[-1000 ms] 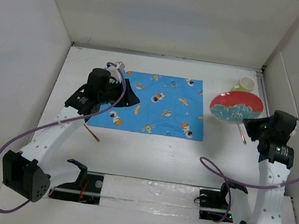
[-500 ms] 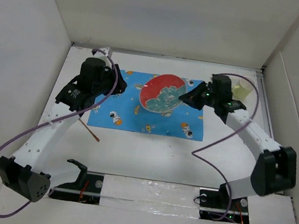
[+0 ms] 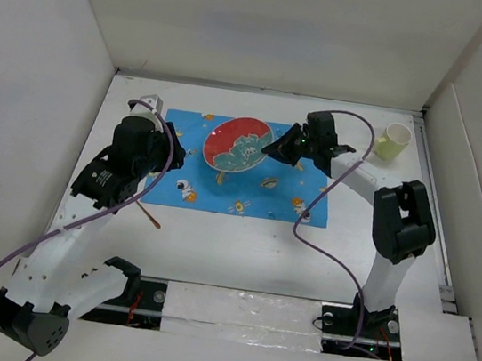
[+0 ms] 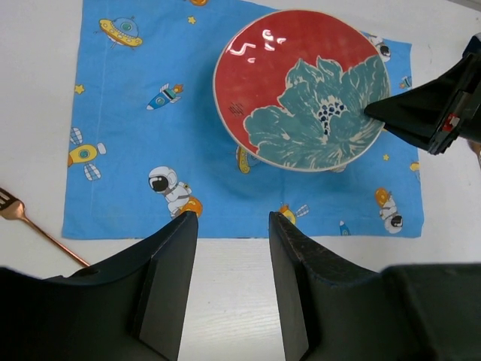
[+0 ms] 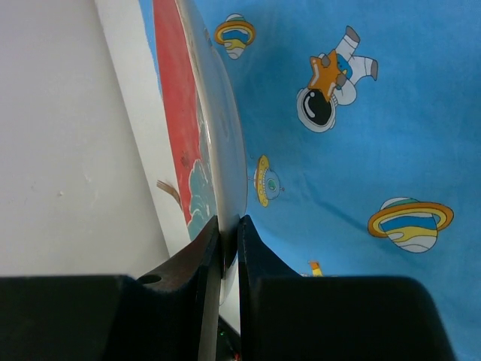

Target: Set the dinner table for one person

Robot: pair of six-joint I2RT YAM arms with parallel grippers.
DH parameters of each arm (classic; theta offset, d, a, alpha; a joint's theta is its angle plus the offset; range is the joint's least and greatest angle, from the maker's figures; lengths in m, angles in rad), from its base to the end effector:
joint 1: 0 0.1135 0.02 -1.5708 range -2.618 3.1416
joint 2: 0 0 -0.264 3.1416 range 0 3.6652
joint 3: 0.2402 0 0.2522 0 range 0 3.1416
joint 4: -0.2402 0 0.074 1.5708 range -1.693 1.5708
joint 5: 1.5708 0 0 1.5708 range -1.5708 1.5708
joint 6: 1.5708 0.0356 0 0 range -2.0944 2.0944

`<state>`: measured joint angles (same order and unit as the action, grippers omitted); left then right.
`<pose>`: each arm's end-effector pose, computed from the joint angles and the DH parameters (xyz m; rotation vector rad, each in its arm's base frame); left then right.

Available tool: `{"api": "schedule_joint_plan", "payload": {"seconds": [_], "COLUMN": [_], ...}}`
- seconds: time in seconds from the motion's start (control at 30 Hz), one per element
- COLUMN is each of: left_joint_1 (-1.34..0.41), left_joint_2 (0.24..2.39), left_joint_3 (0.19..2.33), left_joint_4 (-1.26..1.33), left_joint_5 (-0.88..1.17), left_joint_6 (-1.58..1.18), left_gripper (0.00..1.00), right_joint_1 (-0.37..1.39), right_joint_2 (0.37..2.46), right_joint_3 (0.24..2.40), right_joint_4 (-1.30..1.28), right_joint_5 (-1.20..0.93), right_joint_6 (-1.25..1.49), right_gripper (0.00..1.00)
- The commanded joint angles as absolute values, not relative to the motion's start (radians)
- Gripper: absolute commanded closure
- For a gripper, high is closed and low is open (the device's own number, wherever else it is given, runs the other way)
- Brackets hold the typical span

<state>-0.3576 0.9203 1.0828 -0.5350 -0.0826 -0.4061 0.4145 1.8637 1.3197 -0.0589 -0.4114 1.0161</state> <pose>0.1829 -0.0652 0.3826 -0.1031 1.9631 -0.4247 0.3830 0.1841 0.2303 0.4578 2.3602 1.2003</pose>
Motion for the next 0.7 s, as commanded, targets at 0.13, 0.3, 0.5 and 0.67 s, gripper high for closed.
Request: {"api": "schedule_joint_plan", "payload": {"seconds": [0.13, 0.3, 0.5, 0.67], "left_joint_1": [-0.353, -0.353, -0.353, -0.353], "left_joint_2": [0.931, 0.943, 0.957, 0.968], "left_joint_3": [1.069, 1.057, 1.052, 1.042], "left_joint_4": [-0.511, -0.486, -0.471, -0.450], "left_joint_5": [-0.094, -0.074, -0.077, -0.074], "left_joint_6": [-0.380, -0.376, -0.356, -0.350], "left_gripper": [0.60, 0.60, 0.60, 0.60], "right_joint_1": [0.440, 0.460, 0.479, 0.497], "right_joint_2": [1.905, 1.914, 1.939, 1.944], "right_joint_3": [1.367, 1.316, 1.307, 1.344], "right_joint_4": [0.180, 0.140, -0.036, -0.182], "right_joint_5": [-0.476, -0.439, -0.354, -0.263], "right_joint_6": [1.114, 1.117, 1.079, 1.025], "right_gripper": [1.00, 1.00, 0.69, 0.45]}}
